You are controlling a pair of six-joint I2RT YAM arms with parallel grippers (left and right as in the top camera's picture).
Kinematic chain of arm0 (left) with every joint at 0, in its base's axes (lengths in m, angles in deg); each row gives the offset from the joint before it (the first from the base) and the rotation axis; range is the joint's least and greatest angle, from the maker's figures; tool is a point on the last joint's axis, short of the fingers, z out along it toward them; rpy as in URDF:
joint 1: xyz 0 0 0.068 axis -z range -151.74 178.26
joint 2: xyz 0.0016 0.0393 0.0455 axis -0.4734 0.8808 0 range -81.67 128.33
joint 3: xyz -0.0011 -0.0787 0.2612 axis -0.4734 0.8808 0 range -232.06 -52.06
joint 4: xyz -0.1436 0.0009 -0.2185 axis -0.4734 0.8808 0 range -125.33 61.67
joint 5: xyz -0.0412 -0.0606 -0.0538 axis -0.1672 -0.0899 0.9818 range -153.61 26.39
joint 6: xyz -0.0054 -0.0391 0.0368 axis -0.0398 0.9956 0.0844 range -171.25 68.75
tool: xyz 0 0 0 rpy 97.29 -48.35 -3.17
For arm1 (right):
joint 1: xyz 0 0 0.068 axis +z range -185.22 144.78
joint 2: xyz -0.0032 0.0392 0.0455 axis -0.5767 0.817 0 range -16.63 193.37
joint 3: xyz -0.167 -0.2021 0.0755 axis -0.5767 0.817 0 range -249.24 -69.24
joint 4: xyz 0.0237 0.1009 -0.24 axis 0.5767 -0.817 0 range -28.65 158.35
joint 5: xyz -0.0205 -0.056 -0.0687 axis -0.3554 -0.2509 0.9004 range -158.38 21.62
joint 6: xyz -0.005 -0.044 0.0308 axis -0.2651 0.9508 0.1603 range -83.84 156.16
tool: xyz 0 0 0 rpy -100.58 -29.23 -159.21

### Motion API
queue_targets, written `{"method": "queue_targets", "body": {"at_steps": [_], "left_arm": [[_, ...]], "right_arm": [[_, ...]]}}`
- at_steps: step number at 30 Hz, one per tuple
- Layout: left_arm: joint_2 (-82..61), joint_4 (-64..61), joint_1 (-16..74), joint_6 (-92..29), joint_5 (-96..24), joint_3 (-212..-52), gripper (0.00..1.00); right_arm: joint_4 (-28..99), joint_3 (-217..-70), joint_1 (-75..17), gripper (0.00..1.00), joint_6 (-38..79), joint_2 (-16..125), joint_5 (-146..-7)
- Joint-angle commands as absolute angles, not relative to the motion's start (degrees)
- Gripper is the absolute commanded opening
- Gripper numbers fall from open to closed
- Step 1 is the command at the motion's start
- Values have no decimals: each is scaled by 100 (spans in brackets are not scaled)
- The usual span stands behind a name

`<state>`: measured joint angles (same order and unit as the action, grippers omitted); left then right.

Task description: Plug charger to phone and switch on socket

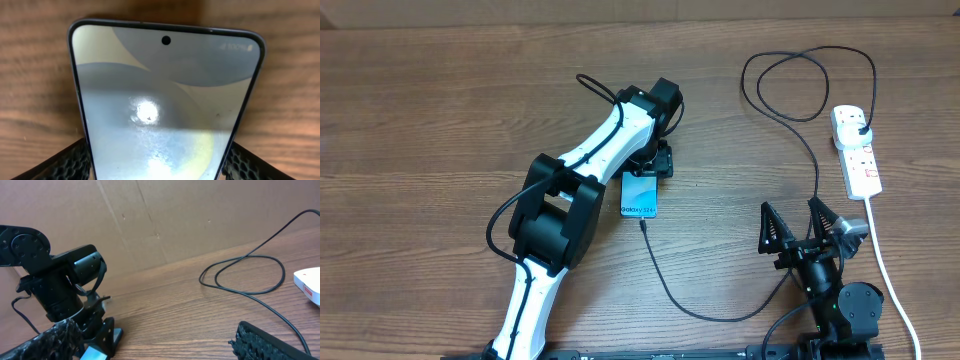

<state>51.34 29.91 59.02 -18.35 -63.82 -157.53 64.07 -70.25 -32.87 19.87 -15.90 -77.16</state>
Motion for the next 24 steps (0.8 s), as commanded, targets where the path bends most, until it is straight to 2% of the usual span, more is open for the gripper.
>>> {"method": "queue_targets", "body": {"at_steps": [1, 2, 6, 15, 24], "left_arm": [[5396, 3192, 5931, -1843, -6118, -15593, 78], [5396, 3218, 5941, -1843, -6061, -15593, 78], [5396, 3209, 5944, -1846, -6188, -15593, 99], [5396, 3176, 5937, -1883, -6358, -15593, 100], [5396, 3242, 5941, -2866, -5945, -15593, 100]], "right_arm": [[6436, -6968, -3265, 100, 1989, -1646, -7748], [6436, -6968, -3265, 100, 1989, -1646, -7748], [6436, -6968, -3265, 100, 1989, -1646, -7748], [6433, -6968, -3265, 100, 1989, -1646, -7748], [6436, -6968, -3265, 100, 1989, -1646, -7748]]}}
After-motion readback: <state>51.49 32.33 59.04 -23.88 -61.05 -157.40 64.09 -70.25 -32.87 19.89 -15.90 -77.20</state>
